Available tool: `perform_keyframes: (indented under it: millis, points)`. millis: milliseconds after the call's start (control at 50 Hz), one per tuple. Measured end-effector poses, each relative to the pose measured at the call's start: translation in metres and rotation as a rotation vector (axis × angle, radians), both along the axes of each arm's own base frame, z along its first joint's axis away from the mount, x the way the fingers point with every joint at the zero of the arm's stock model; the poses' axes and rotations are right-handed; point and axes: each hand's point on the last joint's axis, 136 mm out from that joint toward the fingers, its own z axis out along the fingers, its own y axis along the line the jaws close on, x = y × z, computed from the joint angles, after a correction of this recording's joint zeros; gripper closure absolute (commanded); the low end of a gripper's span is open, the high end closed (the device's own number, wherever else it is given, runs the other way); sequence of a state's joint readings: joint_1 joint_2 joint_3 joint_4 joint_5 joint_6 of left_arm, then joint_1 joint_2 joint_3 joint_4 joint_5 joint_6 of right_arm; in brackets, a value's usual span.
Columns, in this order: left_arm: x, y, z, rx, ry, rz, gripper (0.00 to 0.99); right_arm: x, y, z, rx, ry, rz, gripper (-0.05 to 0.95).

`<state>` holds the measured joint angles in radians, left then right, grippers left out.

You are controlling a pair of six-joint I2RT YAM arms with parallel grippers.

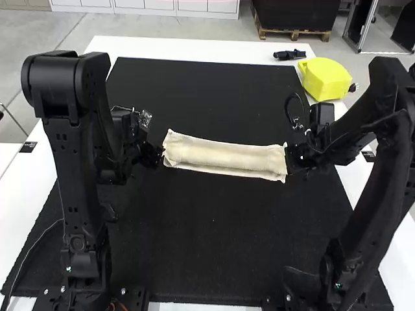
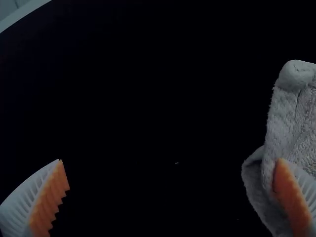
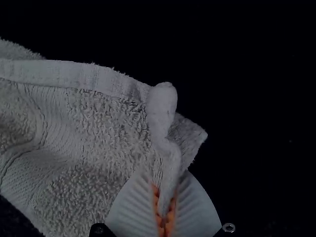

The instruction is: Fold the towel.

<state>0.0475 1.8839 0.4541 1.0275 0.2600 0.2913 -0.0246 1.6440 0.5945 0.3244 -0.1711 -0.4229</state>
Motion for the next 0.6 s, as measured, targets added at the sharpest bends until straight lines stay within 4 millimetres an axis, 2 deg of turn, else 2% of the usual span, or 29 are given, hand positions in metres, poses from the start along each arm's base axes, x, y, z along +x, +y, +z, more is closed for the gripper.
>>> perform_keyframes:
  millis: [160,340,500,600]
  points:
    - [-0.002,-0.004,-0.004,-0.016,0.023,0.005,0.036,-0.009,-0.002,-0.009,-0.011,0.026,-0.01,0.91]
    - [-0.01,-0.01,-0.024,-0.103,0.143,0.011,0.036,-0.01,-0.005,-0.01,-0.022,0.03,-0.017,0.91]
    - [-0.004,-0.015,-0.015,-0.164,0.13,0.002,0.038,-0.01,-0.009,-0.011,-0.032,0.029,-0.03,0.91]
    - [-0.003,-0.02,-0.003,-0.194,0.11,-0.017,0.036,-0.01,-0.011,-0.011,-0.036,0.029,-0.037,0.91]
